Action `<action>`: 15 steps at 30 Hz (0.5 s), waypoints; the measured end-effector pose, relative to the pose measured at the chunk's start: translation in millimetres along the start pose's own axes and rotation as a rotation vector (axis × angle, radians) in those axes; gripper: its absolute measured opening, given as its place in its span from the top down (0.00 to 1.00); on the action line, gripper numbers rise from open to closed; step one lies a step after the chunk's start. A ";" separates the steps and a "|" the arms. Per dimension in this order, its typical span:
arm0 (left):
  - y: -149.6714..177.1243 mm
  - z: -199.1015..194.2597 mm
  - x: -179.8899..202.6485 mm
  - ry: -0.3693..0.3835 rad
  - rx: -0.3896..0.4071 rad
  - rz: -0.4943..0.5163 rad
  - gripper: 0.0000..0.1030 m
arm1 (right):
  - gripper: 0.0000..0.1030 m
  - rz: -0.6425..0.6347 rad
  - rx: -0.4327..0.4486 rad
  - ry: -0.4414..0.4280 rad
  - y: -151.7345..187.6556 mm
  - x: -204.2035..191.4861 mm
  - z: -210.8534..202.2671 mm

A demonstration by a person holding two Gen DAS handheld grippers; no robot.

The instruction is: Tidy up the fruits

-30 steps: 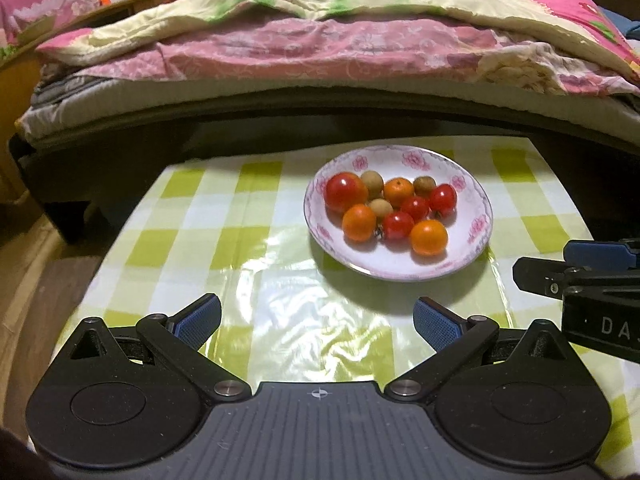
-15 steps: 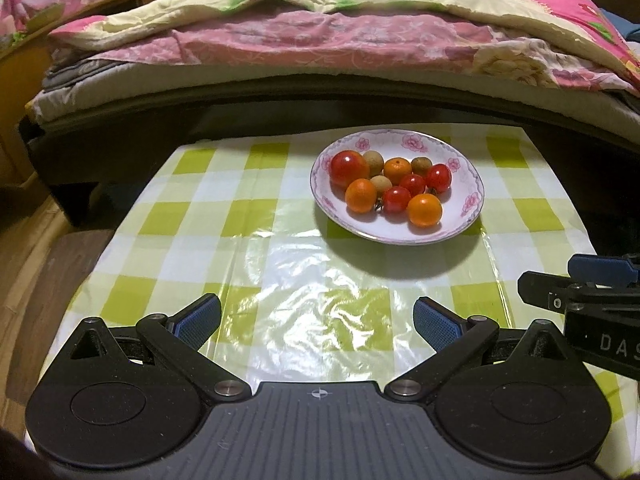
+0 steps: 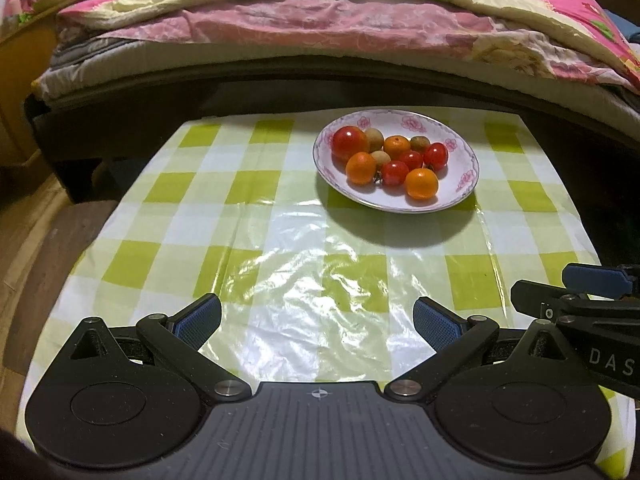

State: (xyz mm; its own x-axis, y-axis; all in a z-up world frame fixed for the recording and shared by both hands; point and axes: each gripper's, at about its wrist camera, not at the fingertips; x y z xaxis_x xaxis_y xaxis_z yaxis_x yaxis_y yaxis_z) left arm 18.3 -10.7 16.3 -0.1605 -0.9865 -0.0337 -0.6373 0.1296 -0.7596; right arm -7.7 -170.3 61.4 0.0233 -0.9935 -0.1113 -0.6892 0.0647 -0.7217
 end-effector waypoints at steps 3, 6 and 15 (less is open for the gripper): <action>1.5 -2.0 0.8 0.001 0.000 0.004 0.00 | 0.51 0.002 -0.001 0.001 1.8 -0.2 -2.7; 2.9 -3.0 1.3 0.002 -0.003 0.006 0.00 | 0.51 0.001 -0.003 0.007 3.6 -1.2 -4.6; 7.0 -5.6 1.8 0.002 0.000 0.011 0.00 | 0.51 -0.005 -0.007 0.014 7.1 -2.2 -7.8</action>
State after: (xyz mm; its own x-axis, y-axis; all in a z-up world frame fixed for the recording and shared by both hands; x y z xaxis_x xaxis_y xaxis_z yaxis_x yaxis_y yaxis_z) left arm 9.4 -11.0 14.5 -0.1691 -0.9848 -0.0403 -0.6359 0.1403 -0.7590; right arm -18.3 -168.4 61.8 0.0164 -0.9951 -0.0980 -0.6942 0.0592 -0.7173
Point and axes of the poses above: each gripper's, at about its wrist camera, not at the fingertips, and z roughly the way its jaws point, x to its right, y to its underside, and after that the axes turned 11 degrees about x, right-handed
